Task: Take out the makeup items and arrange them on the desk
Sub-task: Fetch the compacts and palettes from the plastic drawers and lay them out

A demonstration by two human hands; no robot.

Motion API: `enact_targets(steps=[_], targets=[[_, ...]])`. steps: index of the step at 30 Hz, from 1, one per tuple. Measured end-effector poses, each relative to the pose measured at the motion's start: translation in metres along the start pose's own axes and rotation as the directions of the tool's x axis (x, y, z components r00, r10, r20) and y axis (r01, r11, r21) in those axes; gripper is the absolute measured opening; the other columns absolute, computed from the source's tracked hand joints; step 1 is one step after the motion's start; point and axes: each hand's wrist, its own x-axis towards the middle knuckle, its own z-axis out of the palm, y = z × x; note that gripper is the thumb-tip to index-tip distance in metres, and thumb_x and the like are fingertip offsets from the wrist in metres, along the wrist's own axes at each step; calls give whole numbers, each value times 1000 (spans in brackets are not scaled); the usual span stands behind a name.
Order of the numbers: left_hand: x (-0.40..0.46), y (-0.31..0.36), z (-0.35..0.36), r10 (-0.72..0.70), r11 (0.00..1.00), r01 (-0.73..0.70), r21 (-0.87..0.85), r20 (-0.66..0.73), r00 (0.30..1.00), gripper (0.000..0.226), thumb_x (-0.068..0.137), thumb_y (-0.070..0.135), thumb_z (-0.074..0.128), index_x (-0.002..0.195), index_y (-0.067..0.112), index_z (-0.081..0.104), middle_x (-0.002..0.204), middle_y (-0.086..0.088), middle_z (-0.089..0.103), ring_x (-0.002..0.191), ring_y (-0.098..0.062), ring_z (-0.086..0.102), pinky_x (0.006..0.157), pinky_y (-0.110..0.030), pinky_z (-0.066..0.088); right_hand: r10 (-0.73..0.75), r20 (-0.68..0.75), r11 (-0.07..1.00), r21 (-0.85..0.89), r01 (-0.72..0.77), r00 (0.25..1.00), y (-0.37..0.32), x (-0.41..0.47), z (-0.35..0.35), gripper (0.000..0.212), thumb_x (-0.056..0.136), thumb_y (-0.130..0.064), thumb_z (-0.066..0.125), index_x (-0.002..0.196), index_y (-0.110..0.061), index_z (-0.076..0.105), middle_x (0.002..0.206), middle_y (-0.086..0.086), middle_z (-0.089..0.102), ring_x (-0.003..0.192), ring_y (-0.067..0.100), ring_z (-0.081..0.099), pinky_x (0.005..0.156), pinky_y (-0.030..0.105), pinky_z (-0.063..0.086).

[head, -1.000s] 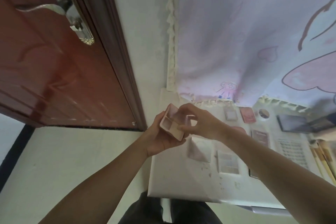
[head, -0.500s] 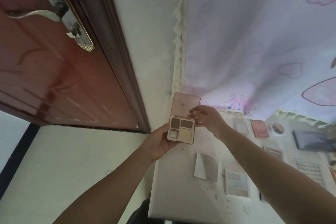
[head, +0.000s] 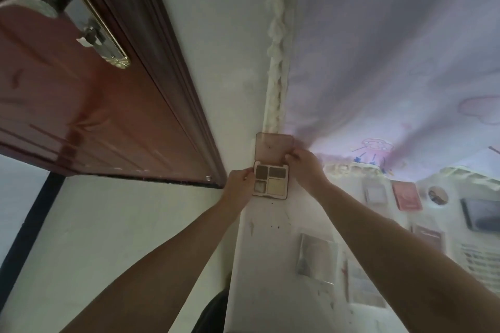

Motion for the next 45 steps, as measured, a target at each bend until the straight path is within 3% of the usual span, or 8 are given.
enact_targets(steps=[7, 11, 16, 21, 24, 27, 31, 45], targets=[[-11, 5, 0, 16, 991, -9, 131, -50, 999, 35, 98, 14, 40, 131, 8, 50, 105, -7, 55, 69, -7, 48, 52, -8, 39, -16, -61, 1000, 8, 16, 998, 2, -10, -7, 29, 93, -12, 48, 121, -10, 55, 108, 4, 62, 95, 19, 57, 79, 24, 43], [-48, 1, 6, 100, 983, -68, 170, -193, 976, 23, 94, 8, 42, 115, 10, 51, 89, -5, 52, 70, -16, 49, 53, -19, 39, -10, -14, 998, -68, 10, 1000, 24, -48, -33, 22, 89, -14, 56, 110, -7, 58, 111, 8, 62, 100, 22, 59, 82, 24, 42], [-100, -27, 44, 55, 950, -109, 294, 185, 981, 25, 95, 8, 40, 106, 13, 61, 96, -7, 64, 83, -21, 60, 80, -36, 52, -42, 345, 809, -538, 234, 938, 60, -132, -37, 37, 87, -39, 58, 117, -17, 52, 127, 3, 46, 114, 24, 50, 96, 33, 41], [-117, -39, 70, 23, 910, -141, 389, 293, 956, 36, 94, 9, 40, 124, 11, 60, 119, -7, 64, 105, -21, 60, 89, -25, 45, -170, 374, 551, -731, 402, 912, 102, -173, -11, 50, 79, -48, 56, 115, -14, 46, 127, 10, 45, 116, 32, 49, 98, 41, 40], [-119, -36, 69, -28, 948, -62, 314, 274, 961, 36, 95, 10, 38, 124, 12, 60, 117, -7, 65, 102, -23, 60, 90, -30, 47, -222, 299, 615, -696, 371, 928, 106, -170, -5, 37, 75, -42, 46, 97, -12, 47, 102, 10, 52, 91, 34, 58, 78, 37, 51], [-117, -31, 52, -153, 987, 160, 3, 312, 938, 31, 98, 22, 43, 120, 8, 60, 113, -11, 64, 95, -20, 59, 88, -32, 50, -288, 254, 767, -517, 381, 924, 89, -173, -8, 38, 81, -44, 43, 104, -15, 47, 112, 2, 47, 105, 24, 47, 89, 29, 44], [-126, -21, 24, -177, 749, 540, -384, 670, 721, 59, 94, 52, 41, 127, 5, 58, 121, -22, 57, 110, -32, 55, 97, -41, 49, -331, 155, 918, -173, 356, 931, 48, -181, -19, 33, 76, -37, 69, 97, -23, 47, 100, -10, 49, 89, 12, 50, 74, 20, 46], [-135, -11, 0, 1, 662, 449, -600, 600, 800, 56, 93, 51, 45, 129, 9, 56, 117, -12, 60, 94, -22, 61, 88, -37, 52, -379, 304, 878, -180, 444, 874, -9, -169, -18, 40, 75, -36, 73, 104, -28, 46, 112, -10, 49, 99, 10, 51, 77, 15, 42]])
